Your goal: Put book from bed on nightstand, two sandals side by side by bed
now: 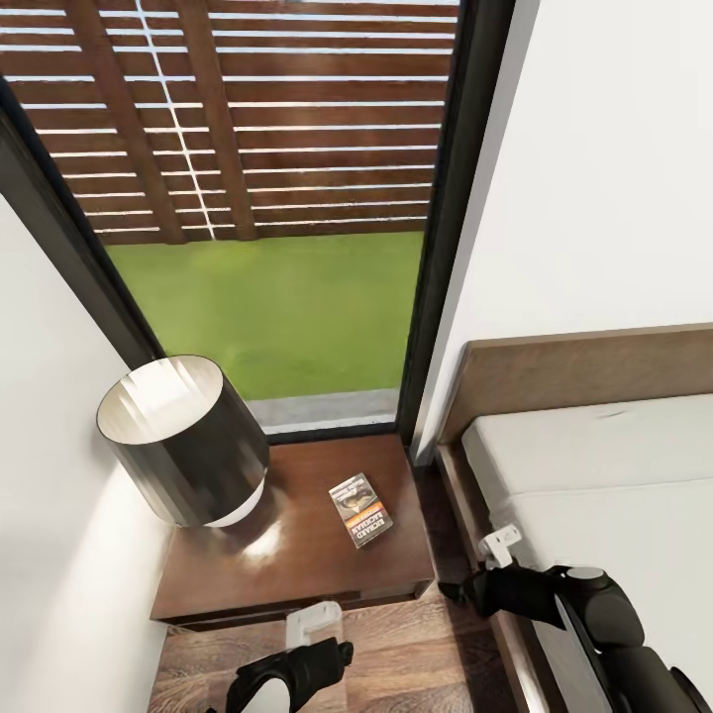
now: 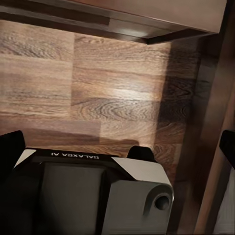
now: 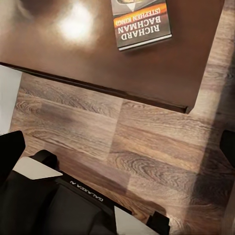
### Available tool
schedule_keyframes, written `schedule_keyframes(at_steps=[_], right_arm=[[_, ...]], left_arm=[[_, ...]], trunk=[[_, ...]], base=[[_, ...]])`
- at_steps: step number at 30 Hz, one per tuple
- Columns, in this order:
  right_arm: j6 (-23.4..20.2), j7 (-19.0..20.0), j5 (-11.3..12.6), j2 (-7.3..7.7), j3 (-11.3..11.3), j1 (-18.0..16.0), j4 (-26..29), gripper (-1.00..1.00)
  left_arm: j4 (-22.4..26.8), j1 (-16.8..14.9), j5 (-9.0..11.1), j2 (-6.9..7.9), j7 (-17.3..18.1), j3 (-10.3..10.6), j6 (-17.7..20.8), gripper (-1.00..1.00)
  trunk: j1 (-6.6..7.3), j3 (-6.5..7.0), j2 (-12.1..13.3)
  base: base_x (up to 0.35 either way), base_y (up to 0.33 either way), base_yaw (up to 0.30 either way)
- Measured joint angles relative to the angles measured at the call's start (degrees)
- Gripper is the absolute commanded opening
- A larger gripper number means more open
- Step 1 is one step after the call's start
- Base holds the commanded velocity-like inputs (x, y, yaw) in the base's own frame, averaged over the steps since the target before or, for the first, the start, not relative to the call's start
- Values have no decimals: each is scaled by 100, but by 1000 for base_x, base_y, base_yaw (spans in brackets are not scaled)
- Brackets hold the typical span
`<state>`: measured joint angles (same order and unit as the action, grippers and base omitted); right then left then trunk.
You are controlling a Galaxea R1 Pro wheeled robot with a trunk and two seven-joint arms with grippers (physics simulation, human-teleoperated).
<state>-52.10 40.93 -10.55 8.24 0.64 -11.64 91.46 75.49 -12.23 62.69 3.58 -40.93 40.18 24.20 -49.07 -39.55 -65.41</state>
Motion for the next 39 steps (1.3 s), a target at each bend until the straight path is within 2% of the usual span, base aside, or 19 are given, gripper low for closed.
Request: schedule_keyframes(at_steps=[8, 11, 17, 22, 29, 39], right_arm=[[78, -74, -8, -83, 0, 121, -39, 100], [216, -249, 0, -168, 2, 206, -55, 100], [358, -489, 7, -244, 50, 368, -73, 100], [411, -589, 11, -271, 109, 440, -109, 100], [518, -662, 9, -290, 191, 561, -252, 100], [1133, -774, -6, -297, 227, 788, -664, 100]], left_arm=[[-179, 58, -109, -2, 156, 2, -38, 100], [-308, 72, -142, -2, 197, 2, -55, 100], [-504, 79, -163, -3, 228, 2, -97, 100], [-679, 83, -172, -5, 297, 2, -154, 100], [-1082, 82, -199, -19, 590, 0, -231, 100], [-1697, 80, -228, -45, 948, -3, -399, 100]], trunk=[[0, 0, 0], [0, 0, 0], [0, 0, 0], [0, 0, 0], [0, 0, 0], [0, 0, 0]], base=[[0, 0, 0], [0, 0, 0], [0, 0, 0], [0, 0, 0], [0, 0, 0], [0, 0, 0]])
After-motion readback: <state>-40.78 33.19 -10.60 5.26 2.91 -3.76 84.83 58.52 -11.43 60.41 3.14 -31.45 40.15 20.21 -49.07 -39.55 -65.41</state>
